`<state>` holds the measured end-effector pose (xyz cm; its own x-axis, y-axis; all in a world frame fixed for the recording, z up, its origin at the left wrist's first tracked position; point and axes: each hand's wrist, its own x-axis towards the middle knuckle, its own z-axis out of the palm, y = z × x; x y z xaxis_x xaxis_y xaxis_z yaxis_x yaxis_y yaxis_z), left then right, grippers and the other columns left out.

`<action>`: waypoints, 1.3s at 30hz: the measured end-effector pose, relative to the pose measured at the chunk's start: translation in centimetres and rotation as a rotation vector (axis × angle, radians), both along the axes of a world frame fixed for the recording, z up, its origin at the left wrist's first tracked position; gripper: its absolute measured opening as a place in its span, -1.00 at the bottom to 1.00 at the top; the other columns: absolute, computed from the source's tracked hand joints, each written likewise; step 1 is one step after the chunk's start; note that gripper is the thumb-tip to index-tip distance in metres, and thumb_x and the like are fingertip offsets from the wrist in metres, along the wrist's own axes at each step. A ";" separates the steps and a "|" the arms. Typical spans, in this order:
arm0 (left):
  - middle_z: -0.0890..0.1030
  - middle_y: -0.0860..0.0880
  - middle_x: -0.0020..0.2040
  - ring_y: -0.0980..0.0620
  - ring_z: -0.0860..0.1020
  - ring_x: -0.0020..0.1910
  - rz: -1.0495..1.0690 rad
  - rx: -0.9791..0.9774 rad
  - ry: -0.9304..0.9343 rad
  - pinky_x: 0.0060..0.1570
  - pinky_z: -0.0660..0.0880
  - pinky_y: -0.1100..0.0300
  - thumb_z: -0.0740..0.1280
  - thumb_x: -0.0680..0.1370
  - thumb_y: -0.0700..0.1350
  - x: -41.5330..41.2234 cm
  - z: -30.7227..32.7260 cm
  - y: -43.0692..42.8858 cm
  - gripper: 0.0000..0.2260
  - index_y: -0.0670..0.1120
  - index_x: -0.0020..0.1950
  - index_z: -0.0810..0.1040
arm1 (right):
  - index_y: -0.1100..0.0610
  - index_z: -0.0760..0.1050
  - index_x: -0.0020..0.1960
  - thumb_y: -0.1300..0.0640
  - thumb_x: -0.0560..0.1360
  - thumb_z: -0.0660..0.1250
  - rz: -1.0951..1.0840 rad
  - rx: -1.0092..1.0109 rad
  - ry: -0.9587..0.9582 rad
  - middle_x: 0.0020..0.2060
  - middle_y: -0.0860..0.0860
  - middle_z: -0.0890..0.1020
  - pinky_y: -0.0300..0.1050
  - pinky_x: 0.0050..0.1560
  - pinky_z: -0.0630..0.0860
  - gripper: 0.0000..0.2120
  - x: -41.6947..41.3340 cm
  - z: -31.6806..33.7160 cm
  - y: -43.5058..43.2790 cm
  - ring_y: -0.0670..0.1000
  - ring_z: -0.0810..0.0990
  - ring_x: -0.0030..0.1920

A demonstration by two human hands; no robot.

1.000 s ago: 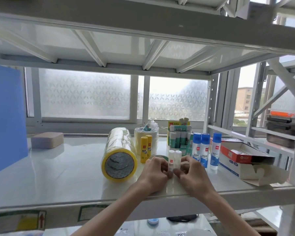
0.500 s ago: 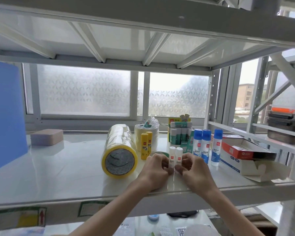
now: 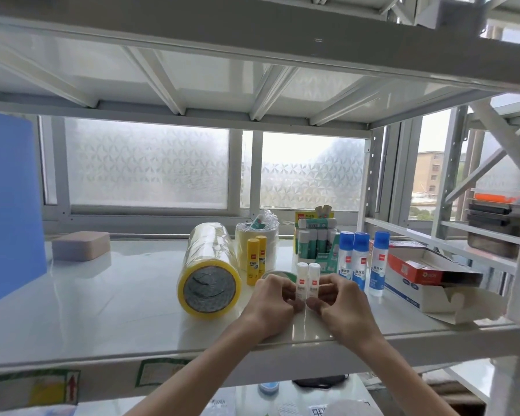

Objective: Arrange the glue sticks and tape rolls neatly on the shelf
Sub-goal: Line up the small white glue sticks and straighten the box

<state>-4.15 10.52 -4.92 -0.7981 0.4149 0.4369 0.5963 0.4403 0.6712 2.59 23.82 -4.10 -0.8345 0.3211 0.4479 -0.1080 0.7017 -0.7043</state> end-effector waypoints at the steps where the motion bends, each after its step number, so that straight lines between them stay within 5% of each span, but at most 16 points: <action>1: 0.73 -0.05 -0.15 0.07 0.66 -0.17 0.009 -0.019 -0.010 -0.08 0.63 0.06 0.45 0.43 -0.15 0.1 0.1 -0.1 -0.90 -0.14 -0.11 0.72 | 0.16 0.51 0.19 0.19 0.36 0.52 -0.005 0.020 -0.011 -0.13 -0.05 0.63 -0.38 -0.16 0.49 -0.57 0.4 0.1 -0.2 -0.09 0.61 -0.12; 4: 0.64 -0.06 -0.30 0.08 0.56 -0.27 0.063 -0.058 -0.045 -0.14 0.59 -0.03 0.42 0.41 -0.13 1.4 0.3 -0.8 -0.85 -0.17 -0.33 0.59 | 0.17 0.35 0.33 0.26 0.38 0.49 -0.049 0.127 -0.049 0.03 0.06 0.58 -0.36 -0.08 0.53 -0.42 2.4 0.5 -0.9 0.02 0.58 0.06; 8: 0.68 0.01 -0.03 0.18 0.62 -0.08 0.122 -0.064 0.028 -0.07 0.59 0.32 0.45 0.46 -0.06 4.8 2.6 -3.7 -0.74 -0.10 0.11 0.65 | 0.08 0.15 0.46 0.27 0.41 0.45 -0.103 0.266 0.008 0.20 0.07 0.52 -0.27 0.10 0.43 -0.27 5.4 2.9 -1.9 0.01 0.52 0.20; 10: 0.71 0.07 -0.12 0.27 0.62 -0.25 0.123 0.027 0.061 -0.29 0.51 0.47 0.43 0.49 -0.08 5.9 6.2 -5.5 -0.85 -0.05 0.04 0.68 | 0.01 0.22 0.41 0.26 0.41 0.46 -0.116 0.281 0.045 0.11 0.01 0.56 -0.20 0.07 0.49 -0.32 6.4 5.1 -2.0 -0.04 0.56 0.10; 13: 0.71 0.04 -0.23 0.18 0.64 -0.33 0.253 0.178 0.173 -0.37 0.52 0.34 0.41 0.47 -0.14 2.9 12.5 -7.0 -0.92 -0.06 -0.08 0.70 | -0.03 0.39 0.25 0.26 0.43 0.43 -0.121 0.311 0.143 -0.07 -0.13 0.57 -0.47 -0.24 0.40 -0.53 6.7 8.9 -1.4 -0.20 0.55 -0.13; 16: 0.70 -0.12 -0.23 -0.04 0.66 -0.20 0.359 0.025 0.202 -0.24 0.59 0.18 0.35 0.43 -0.23 -4.2 16.6 -5.9 -0.87 -0.20 -0.17 0.70 | 0.03 0.52 0.10 0.31 0.46 0.38 -0.095 0.373 0.244 -0.23 -0.17 0.57 -0.50 -0.30 0.36 -0.71 4.8 13.0 -0.8 -0.29 0.51 -0.20; 18: 0.58 -0.11 -0.37 -0.03 0.55 -0.35 0.357 -0.119 0.139 -0.38 0.48 0.17 0.35 0.41 -0.23 -9.2 17.4 -4.1 -0.87 -0.25 -0.32 0.58 | 0.09 0.55 0.02 0.34 0.45 0.34 -0.084 0.413 0.276 -0.25 -0.08 0.61 -0.26 -0.21 0.53 -0.78 2.1 15.4 -0.3 -0.15 0.58 -0.20; 22: 0.45 0.00 -0.35 0.11 0.37 -0.42 0.301 -0.336 -0.120 -0.46 0.30 0.28 0.47 0.46 -0.01 -16.0 14.9 -1.3 -0.76 -0.16 -0.16 0.54 | 0.15 0.58 -0.06 0.29 0.42 0.28 -0.088 0.505 0.117 -0.14 0.11 0.63 -0.03 -0.07 0.60 -0.85 -4.6 18.6 1.6 0.09 0.63 -0.12; 26: 0.58 -0.08 -0.20 0.03 0.44 -0.23 0.296 -0.467 -0.100 -0.28 0.46 0.15 0.50 0.42 0.04 -19.9 12.3 0.3 -0.62 -0.19 0.09 0.59 | 0.28 0.62 -0.01 0.35 0.43 0.22 -0.058 0.697 -0.178 -0.04 0.19 0.66 0.00 0.01 0.60 -0.77 -9.4 19.7 4.8 0.14 0.63 -0.02; 28: 0.55 -0.06 -0.23 0.04 0.47 -0.24 0.289 -0.455 -0.077 -0.29 0.44 0.21 0.49 0.44 -0.02 -20.7 11.8 0.6 -0.78 -0.14 -0.08 0.57 | 0.30 0.61 0.02 0.35 0.45 0.23 -0.044 0.752 -0.307 -0.02 0.17 0.67 0.02 0.05 0.60 -0.77 -11.2 19.2 6.7 0.13 0.63 0.03; 31: 0.51 0.00 -0.33 0.13 0.47 -0.37 0.259 -0.353 -0.066 -0.45 0.39 0.38 0.46 0.46 -0.19 -20.6 12.6 0.7 -0.92 -0.13 -0.21 0.58 | 0.21 0.63 0.01 0.30 0.47 0.31 0.001 0.773 -0.426 -0.21 -0.07 0.61 -0.24 -0.21 0.51 -0.83 -13.6 18.0 9.2 0.00 0.59 -0.08; 33: 0.55 -0.01 -0.31 0.16 0.48 -0.37 0.227 -0.244 0.003 -0.48 0.39 0.40 0.46 0.46 -0.22 -19.6 14.1 0.6 -0.94 -0.20 -0.15 0.63 | 0.16 0.62 0.01 0.24 0.48 0.35 0.043 0.771 -0.436 -0.23 -0.14 0.55 -0.27 -0.17 0.47 -0.86 -15.3 17.0 10.0 -0.03 0.57 -0.07; 36: 0.62 -0.07 -0.16 0.06 0.56 -0.23 0.074 -0.113 0.087 -0.29 0.50 0.29 0.47 0.45 -0.23 -17.3 16.4 1.1 -0.80 -0.24 0.04 0.60 | 0.13 0.56 0.11 0.17 0.49 0.37 0.113 0.736 -0.463 -0.01 -0.01 0.62 -0.07 0.14 0.53 -0.80 -17.6 15.6 9.9 0.03 0.59 0.05; 39: 0.67 -0.12 -0.15 -0.04 0.66 -0.19 -0.149 -0.081 0.038 -0.14 0.64 0.15 0.51 0.41 -0.26 -15.1 17.1 2.7 -0.69 -0.18 0.10 0.54 | 0.14 0.53 0.11 0.18 0.48 0.37 0.136 0.808 -0.551 0.02 0.05 0.62 0.02 0.15 0.54 -0.79 -18.8 14.5 9.0 0.08 0.59 0.04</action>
